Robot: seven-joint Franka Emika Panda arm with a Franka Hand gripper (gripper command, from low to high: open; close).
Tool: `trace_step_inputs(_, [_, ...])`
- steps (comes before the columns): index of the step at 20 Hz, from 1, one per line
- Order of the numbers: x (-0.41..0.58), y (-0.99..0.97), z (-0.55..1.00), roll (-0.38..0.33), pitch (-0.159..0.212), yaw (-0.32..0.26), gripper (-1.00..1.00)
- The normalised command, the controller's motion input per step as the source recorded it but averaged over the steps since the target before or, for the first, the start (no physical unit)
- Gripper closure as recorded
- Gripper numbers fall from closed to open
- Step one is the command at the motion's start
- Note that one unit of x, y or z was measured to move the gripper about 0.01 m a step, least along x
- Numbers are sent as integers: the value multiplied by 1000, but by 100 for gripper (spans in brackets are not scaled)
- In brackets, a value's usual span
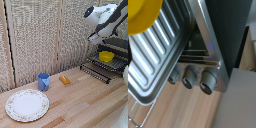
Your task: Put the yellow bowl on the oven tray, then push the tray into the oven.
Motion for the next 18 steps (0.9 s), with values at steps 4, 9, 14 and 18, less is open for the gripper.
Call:
trace_step_inputs(4, [26,85,0,-227,215,176,-100])
trace_step_inputs(9, [92,145,0,-229,206,151,-100])
trace_step_inputs(14, [245,295,-11,-207,173,135,-100])
trace_step_inputs(18, [461,466,-304,-182,80,129,-100])
